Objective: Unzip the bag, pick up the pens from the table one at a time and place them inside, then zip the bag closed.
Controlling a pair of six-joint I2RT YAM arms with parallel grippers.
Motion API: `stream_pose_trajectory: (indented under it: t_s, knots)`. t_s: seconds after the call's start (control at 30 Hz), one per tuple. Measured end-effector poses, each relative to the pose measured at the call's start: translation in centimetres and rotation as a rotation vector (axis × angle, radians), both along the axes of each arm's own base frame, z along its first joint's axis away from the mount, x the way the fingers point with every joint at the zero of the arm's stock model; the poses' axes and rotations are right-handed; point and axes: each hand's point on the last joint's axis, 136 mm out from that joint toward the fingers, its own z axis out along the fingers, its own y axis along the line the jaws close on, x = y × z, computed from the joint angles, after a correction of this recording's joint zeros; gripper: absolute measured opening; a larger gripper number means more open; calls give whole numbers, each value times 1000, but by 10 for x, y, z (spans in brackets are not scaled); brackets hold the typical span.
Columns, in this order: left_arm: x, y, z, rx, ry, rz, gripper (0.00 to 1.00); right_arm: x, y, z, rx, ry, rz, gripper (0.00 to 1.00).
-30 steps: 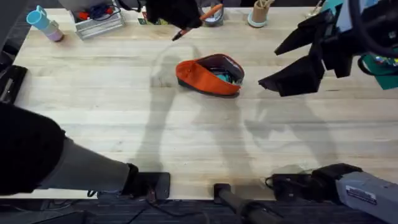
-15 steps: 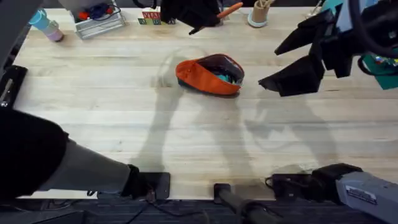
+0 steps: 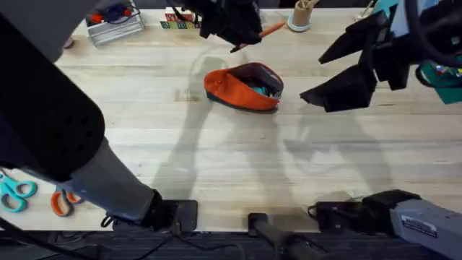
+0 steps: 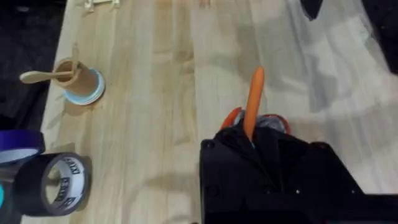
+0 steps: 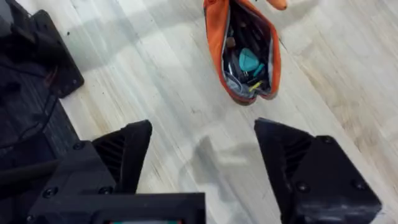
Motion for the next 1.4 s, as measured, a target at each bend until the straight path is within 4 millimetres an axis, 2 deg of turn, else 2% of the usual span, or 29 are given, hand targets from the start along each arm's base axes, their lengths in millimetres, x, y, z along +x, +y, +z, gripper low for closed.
stream_pose_trajectory:
  t_s: [0.2,0.6,0.87,1.27,1.4]
  knots:
    - [-7,-4,-5,-30,62,-22,42,0,0,0,0,0,0,997]
    - [-2,-14,-44,4,159,-43,42,0,0,0,0,0,0,997]
    - [0,-13,-55,26,176,-38,42,0,0,0,0,0,0,997]
    - [2,-8,-99,105,280,-30,42,0,0,0,0,0,0,997]
    - [2,-7,-108,121,304,-28,42,0,0,0,0,0,0,998]
